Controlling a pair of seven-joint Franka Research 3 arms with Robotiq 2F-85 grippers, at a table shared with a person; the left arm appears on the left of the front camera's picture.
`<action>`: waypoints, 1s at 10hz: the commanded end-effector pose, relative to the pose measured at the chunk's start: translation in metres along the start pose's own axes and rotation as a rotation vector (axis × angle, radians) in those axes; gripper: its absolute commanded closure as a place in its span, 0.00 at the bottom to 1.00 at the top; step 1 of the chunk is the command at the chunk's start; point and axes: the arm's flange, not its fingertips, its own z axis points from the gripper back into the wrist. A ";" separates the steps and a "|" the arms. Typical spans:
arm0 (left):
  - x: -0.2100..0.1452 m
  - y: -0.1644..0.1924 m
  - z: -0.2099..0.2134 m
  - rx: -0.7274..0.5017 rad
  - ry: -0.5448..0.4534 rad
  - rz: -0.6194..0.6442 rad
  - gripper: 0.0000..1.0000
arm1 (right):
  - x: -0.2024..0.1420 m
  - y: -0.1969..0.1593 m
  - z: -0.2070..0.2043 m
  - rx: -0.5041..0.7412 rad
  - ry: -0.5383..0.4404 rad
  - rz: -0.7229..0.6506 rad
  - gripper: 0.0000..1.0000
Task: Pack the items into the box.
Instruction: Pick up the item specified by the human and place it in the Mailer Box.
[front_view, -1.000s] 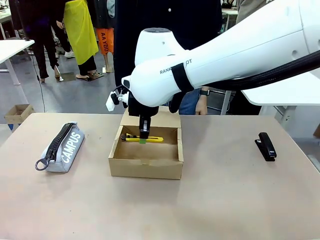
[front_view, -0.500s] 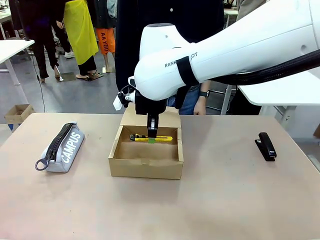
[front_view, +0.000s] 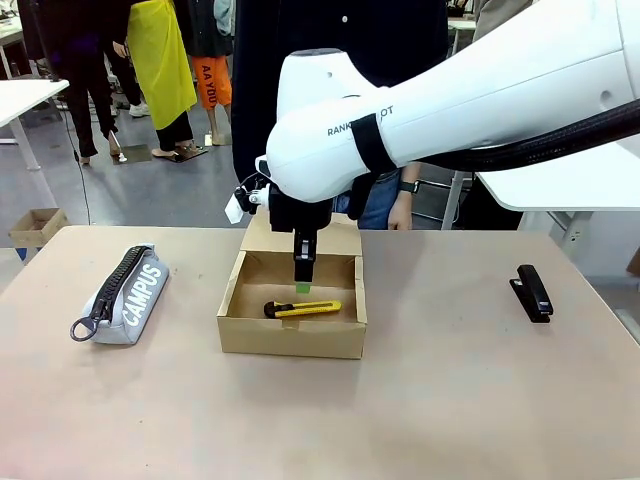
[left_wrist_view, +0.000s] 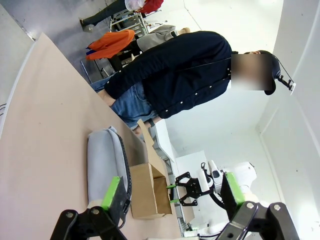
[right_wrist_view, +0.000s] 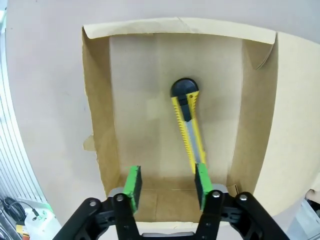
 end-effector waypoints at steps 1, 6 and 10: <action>0.000 -0.004 0.000 -0.020 -0.015 0.002 0.00 | -0.003 0.001 0.008 0.003 -0.008 -0.045 0.00; 0.000 -0.004 0.000 -0.020 -0.015 0.002 0.00 | -0.070 0.009 0.045 -0.031 -0.144 -0.311 0.00; 0.000 -0.004 0.000 -0.020 -0.015 0.002 0.00 | -0.286 0.067 0.068 0.125 -0.661 -1.125 0.00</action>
